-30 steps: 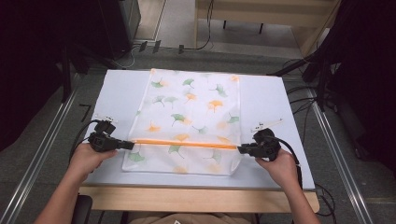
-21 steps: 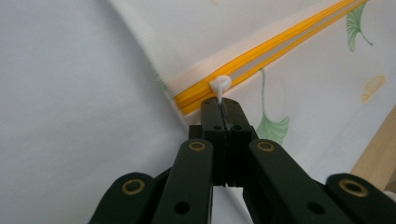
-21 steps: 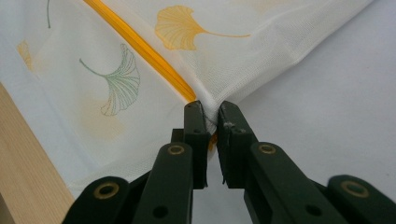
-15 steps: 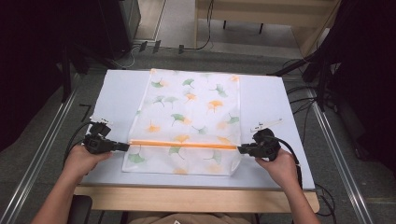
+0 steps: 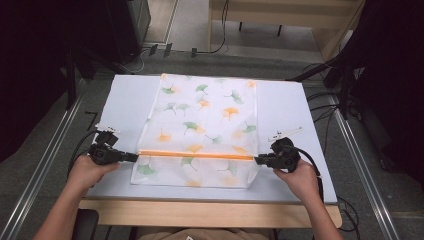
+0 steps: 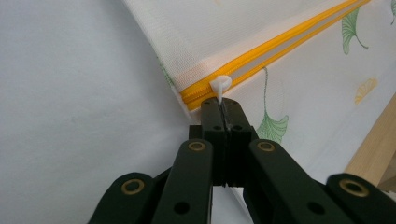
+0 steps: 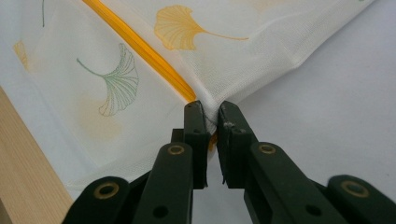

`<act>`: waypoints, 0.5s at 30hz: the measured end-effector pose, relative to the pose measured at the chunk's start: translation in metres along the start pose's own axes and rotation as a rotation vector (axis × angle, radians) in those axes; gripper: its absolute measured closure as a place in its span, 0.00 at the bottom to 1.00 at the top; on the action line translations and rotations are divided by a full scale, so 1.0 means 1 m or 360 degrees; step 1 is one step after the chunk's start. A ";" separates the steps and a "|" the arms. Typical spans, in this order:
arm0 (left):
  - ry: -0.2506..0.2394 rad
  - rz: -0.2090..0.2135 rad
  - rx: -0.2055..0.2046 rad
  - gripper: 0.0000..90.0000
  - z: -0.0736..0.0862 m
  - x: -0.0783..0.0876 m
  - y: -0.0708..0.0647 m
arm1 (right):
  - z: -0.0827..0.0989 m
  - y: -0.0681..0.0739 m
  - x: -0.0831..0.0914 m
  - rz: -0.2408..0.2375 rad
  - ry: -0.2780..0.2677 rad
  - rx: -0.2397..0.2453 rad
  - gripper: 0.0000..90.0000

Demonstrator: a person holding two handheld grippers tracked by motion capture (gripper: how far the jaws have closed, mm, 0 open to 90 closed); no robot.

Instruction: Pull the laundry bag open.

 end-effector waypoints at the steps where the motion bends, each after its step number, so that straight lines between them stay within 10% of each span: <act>1: 0.0005 -0.0007 0.0002 1.00 0.000 0.000 0.001 | 0.000 0.000 0.000 -0.0002 0.0000 0.0001 0.94; 15: 0.0012 -0.0033 0.0052 1.00 0.003 0.002 0.009 | 0.001 -0.003 -0.003 0.0010 0.0018 0.0013 0.94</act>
Point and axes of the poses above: each handheld gripper's, and its own axes: x roughly backward along the jaws, z roughly out of its underside, y roughly to its left, the point moved 1 cm from there along -x, roughly forward along the jaws, and after that the axes turned 7 degrees about -y, right-handed, at the moved point
